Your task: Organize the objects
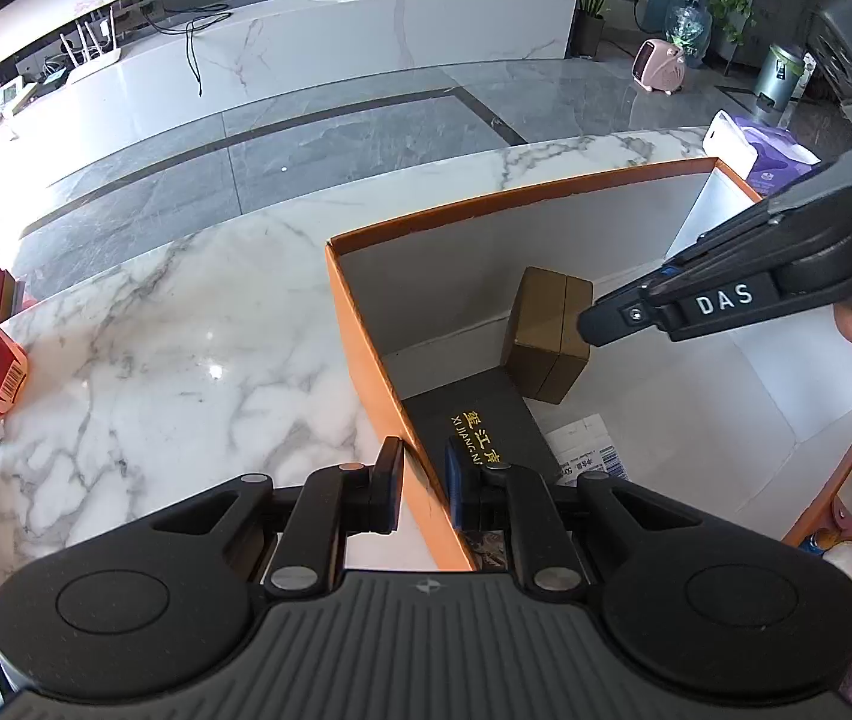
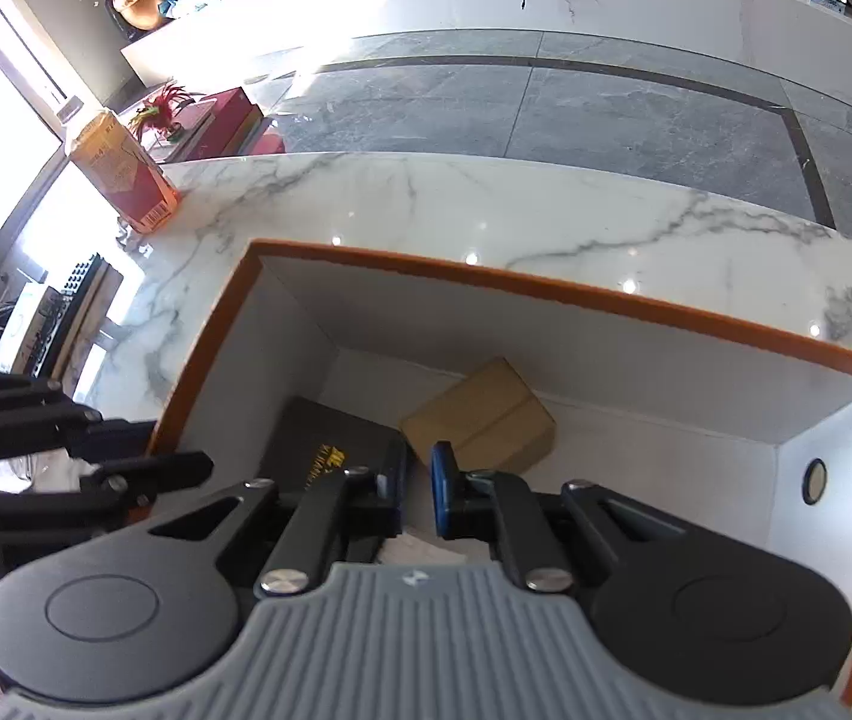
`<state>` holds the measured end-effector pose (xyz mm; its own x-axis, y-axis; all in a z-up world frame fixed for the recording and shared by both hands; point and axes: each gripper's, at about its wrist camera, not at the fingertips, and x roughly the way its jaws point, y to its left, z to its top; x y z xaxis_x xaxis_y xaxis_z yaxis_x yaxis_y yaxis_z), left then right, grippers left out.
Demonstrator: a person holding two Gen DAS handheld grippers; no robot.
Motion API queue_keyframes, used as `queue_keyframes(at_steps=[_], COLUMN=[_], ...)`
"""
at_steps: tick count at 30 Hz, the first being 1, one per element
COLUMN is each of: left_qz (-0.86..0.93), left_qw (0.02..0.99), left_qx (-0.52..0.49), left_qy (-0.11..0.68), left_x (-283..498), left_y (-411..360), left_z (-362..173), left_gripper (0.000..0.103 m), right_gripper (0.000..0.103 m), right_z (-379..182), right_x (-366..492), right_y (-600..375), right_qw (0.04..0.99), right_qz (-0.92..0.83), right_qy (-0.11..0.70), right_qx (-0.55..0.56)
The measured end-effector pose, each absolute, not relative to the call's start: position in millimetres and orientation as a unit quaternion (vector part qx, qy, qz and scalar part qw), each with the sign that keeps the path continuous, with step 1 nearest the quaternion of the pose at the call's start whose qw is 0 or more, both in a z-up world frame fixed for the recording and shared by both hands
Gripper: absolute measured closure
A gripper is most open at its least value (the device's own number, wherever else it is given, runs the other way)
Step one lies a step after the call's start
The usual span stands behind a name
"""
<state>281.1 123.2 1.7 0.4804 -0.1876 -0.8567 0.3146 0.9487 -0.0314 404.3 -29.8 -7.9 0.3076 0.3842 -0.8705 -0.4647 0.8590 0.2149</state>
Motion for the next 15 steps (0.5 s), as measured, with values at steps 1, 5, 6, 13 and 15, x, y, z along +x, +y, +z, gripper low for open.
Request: queue_keyframes(at_steps=[1, 5, 6, 13, 15], left_qz=[-0.146, -0.144, -0.143, -0.142, -0.142], left_qw=[0.858, 0.858, 0.858, 0.857, 0.857], left_qx=[0.065, 0.065, 0.064, 0.064, 0.064], left_qy=[0.488, 0.489, 0.489, 0.491, 0.491], left_x=[281.2, 281.8, 281.9, 282.8, 282.8], left_y=[123.0, 122.8, 122.8, 122.5, 122.5], left_z=[1.7, 0.9, 0.8, 1.1, 1.2], left_gripper=[0.085, 0.085, 0.085, 0.085, 0.085], right_gripper=[0.088, 0.023, 0.022, 0.014, 0.018], right_z=[-8.2, -8.3, -9.4, -28.1, -32.5], right_x=[402.3, 410.4, 415.3, 425.0, 428.0], right_y=[-34.4, -46.5, -46.2, -9.7, -6.0], right_qw=[0.813, 0.831, 0.828, 0.803, 0.795], right_qz=[0.256, 0.229, 0.234, 0.286, 0.293], right_qy=[0.521, 0.506, 0.507, 0.497, 0.504], right_qx=[-0.046, -0.044, -0.041, -0.165, -0.166])
